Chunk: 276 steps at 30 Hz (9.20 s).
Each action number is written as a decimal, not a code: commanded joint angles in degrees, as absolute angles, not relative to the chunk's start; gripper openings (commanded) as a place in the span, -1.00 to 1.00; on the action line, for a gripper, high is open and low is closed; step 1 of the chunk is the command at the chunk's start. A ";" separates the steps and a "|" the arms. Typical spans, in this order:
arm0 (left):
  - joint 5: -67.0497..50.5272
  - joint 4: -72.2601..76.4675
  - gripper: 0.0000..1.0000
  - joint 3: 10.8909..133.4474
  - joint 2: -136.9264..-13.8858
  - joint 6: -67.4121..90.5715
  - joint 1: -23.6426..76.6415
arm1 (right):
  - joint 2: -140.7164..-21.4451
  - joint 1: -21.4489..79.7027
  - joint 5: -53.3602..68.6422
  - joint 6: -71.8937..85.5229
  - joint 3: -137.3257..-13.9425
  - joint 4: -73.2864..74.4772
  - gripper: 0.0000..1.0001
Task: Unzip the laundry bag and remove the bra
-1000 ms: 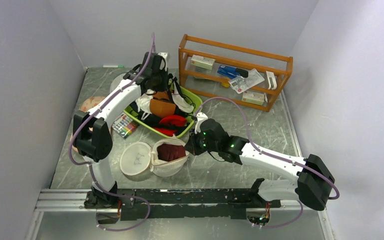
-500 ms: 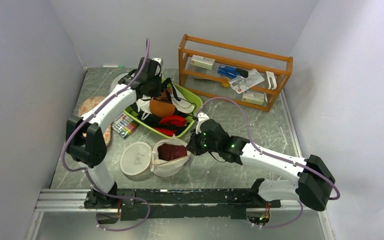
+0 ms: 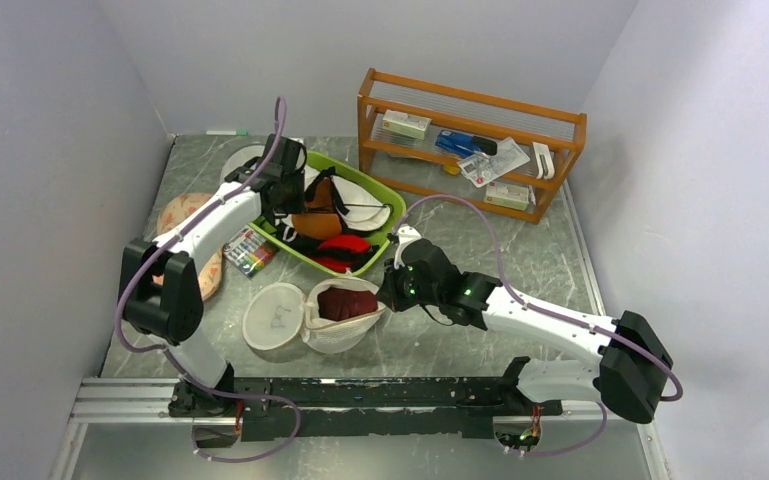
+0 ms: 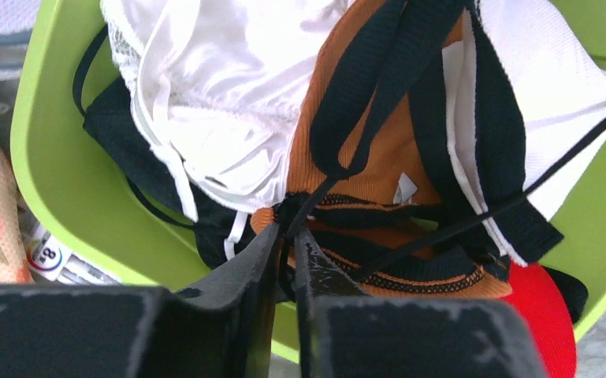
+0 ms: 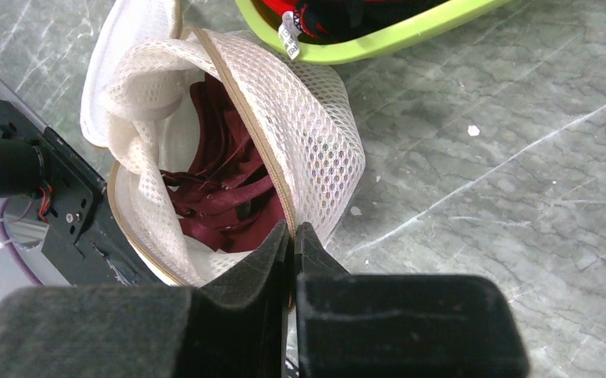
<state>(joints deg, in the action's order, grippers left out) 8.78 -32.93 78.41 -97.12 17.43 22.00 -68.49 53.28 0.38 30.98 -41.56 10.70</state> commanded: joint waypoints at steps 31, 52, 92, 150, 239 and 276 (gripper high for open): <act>-28.97 -30.97 0.95 45.36 -44.75 31.97 28.30 | -71.02 53.36 6.82 28.55 -42.26 4.11 -0.95; -4.25 -23.31 0.08 44.15 -58.75 31.68 59.23 | -67.54 53.41 4.54 33.22 -36.86 6.14 -0.95; 15.59 -2.94 -0.14 41.14 -77.25 39.65 59.86 | -65.50 53.85 7.41 38.08 -30.54 0.40 -0.96; 13.43 -25.06 -0.86 55.09 -52.55 31.56 58.89 | -68.91 53.76 3.79 36.48 -34.35 0.44 -0.96; 21.16 -33.65 -0.87 115.02 -73.50 2.13 58.89 | -63.03 53.84 0.57 33.39 -33.32 2.28 -0.79; 18.30 -17.77 -0.86 114.75 -83.75 2.18 34.34 | -55.22 53.87 -1.08 34.32 -30.12 4.75 -0.80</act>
<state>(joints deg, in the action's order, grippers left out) 22.04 -21.91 107.50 -86.06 0.30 36.07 -56.31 53.49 0.36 34.09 -30.30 3.90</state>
